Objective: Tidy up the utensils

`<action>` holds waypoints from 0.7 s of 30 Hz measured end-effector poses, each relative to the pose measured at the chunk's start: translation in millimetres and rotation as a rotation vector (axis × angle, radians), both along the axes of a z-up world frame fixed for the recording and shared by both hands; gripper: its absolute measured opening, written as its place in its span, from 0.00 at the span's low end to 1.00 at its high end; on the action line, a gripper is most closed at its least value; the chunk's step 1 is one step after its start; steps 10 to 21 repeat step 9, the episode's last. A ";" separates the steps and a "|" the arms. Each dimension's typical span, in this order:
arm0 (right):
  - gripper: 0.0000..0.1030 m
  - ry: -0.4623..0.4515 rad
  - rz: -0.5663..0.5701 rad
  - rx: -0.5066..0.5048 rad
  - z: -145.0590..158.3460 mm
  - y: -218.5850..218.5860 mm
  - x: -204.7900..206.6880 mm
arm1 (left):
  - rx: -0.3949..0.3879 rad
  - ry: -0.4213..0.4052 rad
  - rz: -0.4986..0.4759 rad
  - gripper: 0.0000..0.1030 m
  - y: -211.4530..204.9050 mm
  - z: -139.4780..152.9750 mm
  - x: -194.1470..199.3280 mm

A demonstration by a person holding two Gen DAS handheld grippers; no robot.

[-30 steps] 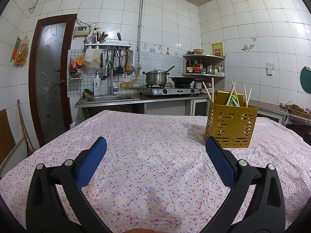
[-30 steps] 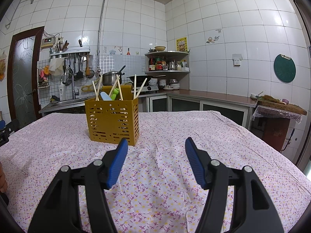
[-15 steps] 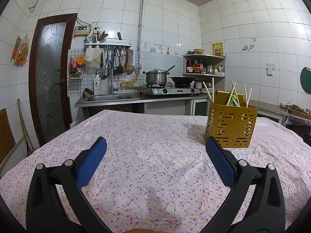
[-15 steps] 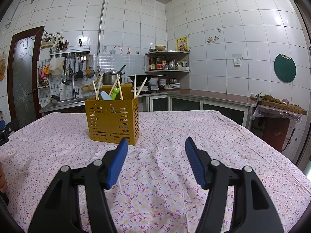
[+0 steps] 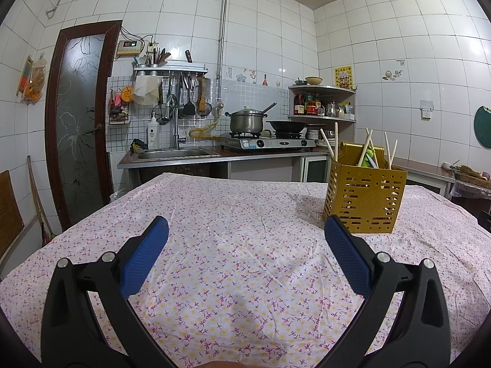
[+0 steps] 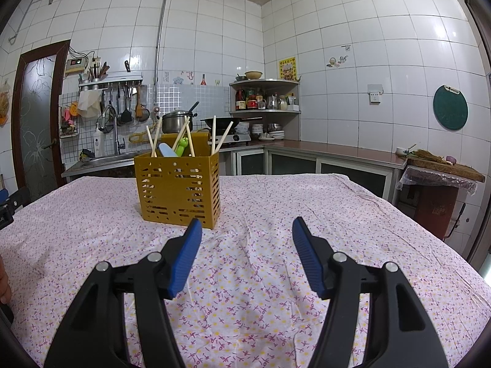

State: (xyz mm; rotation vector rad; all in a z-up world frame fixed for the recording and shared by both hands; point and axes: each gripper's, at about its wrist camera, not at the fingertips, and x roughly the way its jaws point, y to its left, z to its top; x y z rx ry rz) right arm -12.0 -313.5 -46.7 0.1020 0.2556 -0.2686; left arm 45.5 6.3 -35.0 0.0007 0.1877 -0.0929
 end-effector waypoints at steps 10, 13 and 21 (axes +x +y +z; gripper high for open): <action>0.59 0.004 0.002 0.000 -2.3 0.6 1.2 | -0.006 0.007 -0.003 0.95 -1.4 -3.2 0.9; 0.59 0.004 0.002 0.000 -2.3 0.6 1.2 | -0.006 0.007 -0.003 0.95 -1.4 -3.2 0.9; 0.59 0.004 0.002 0.000 -2.3 0.6 1.2 | -0.006 0.007 -0.003 0.95 -1.4 -3.2 0.9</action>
